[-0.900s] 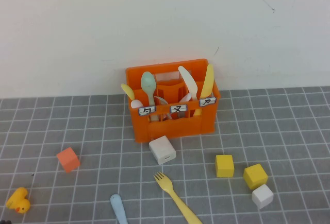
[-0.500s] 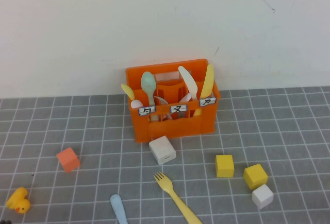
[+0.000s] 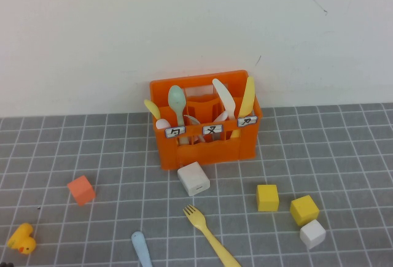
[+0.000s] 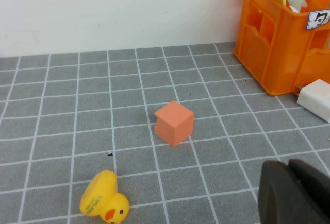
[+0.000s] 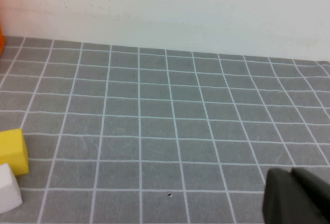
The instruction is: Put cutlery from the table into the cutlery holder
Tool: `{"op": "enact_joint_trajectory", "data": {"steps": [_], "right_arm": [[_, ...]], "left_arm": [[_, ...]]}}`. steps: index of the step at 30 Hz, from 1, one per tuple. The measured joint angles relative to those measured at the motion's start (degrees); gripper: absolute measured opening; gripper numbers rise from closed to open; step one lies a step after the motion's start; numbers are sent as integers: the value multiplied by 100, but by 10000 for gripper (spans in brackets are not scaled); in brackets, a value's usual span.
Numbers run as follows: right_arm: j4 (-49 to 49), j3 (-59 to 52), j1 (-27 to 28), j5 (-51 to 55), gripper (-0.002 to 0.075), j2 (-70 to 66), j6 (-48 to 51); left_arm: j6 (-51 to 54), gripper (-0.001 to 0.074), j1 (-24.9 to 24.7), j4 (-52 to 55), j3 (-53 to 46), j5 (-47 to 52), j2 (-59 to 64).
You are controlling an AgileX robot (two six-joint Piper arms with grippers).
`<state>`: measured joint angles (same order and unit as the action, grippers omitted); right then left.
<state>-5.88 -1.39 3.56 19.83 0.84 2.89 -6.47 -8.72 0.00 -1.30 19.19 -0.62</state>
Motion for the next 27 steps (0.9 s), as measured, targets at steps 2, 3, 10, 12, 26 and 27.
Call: {"op": "enact_joint_trajectory", "data": {"steps": [2,3,10,12,26,27], "right_arm": [[0,0,0,0,-1,0,0],[0,0,0,0,-1,0,0],[-10,0,0,0,-1,0,0],[-10,0,0,0,-1,0,0],[-10,0,0,-5,-1,0,0],[-10,0,0,-14,-1,0,0]], "left_arm": [[4,-1,0,0,0,0,0],[4,-1,0,0,0,0,0],[4,-1,0,0,0,0,0],[4,-1,0,0,0,0,0],[13,-1,0,0,0,-14,0],[13,-1,0,31,0,-57,0]]}}
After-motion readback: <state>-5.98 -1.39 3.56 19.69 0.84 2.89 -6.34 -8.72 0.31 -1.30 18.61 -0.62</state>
